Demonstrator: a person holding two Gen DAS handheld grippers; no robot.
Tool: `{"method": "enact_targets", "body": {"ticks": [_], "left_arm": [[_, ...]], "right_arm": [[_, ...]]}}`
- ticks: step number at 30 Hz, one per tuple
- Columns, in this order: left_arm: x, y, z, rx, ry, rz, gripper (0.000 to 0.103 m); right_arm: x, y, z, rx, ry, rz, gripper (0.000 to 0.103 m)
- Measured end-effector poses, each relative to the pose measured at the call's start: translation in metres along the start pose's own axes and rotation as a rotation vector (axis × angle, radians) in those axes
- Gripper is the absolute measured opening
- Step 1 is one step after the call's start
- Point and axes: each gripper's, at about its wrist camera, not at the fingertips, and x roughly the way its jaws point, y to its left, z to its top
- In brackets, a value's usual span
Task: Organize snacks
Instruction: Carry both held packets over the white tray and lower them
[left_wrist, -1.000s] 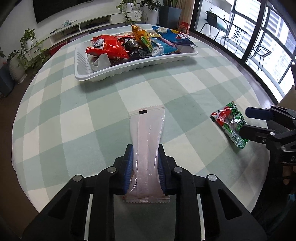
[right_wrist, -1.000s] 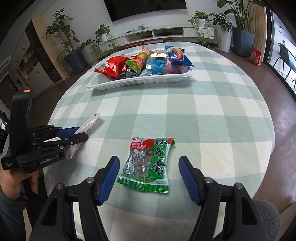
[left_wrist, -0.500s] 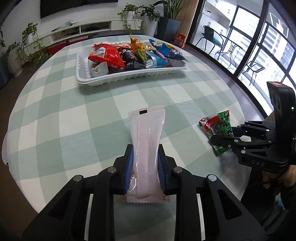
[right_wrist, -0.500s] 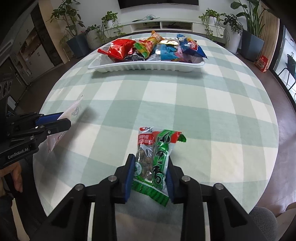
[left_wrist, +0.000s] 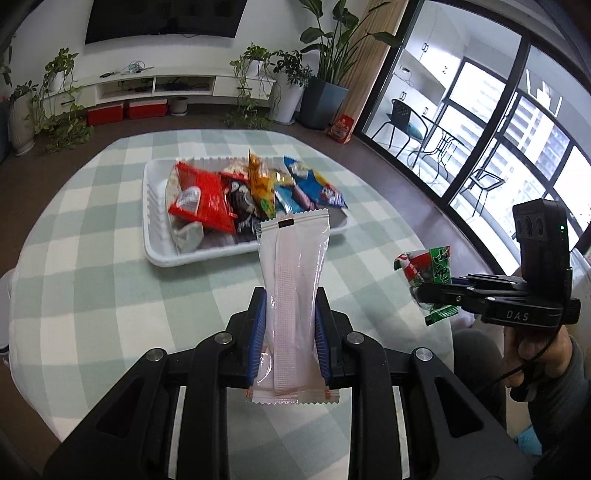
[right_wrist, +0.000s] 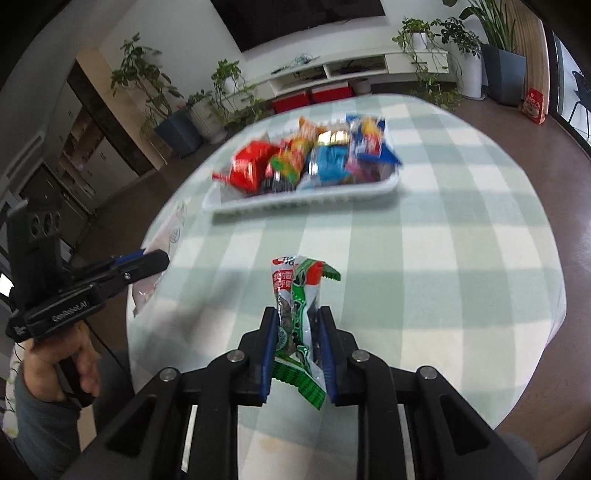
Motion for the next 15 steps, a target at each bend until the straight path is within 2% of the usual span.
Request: {"method": "enact_targets", "body": {"ticks": [4,7,11,15], "left_arm": [[0.008,0.009,0.050,0.007,-0.026,0.007,0.022],[0.021,0.018,0.090,-0.006,-0.037,0.006,0.022],[0.046,0.029,0.137,-0.018,-0.027,0.019,0.022],[0.086,0.045,0.162,-0.059,0.013,0.033,0.022]], "right_arm": [[-0.015,-0.005,0.052,0.002,-0.065,0.022,0.024],[-0.009,-0.010,0.098,0.016,-0.086,0.031,0.024],[0.016,-0.014,0.147,0.041,-0.068,0.052,0.024],[0.053,-0.007,0.182,0.022,-0.024,0.044,0.024]]}}
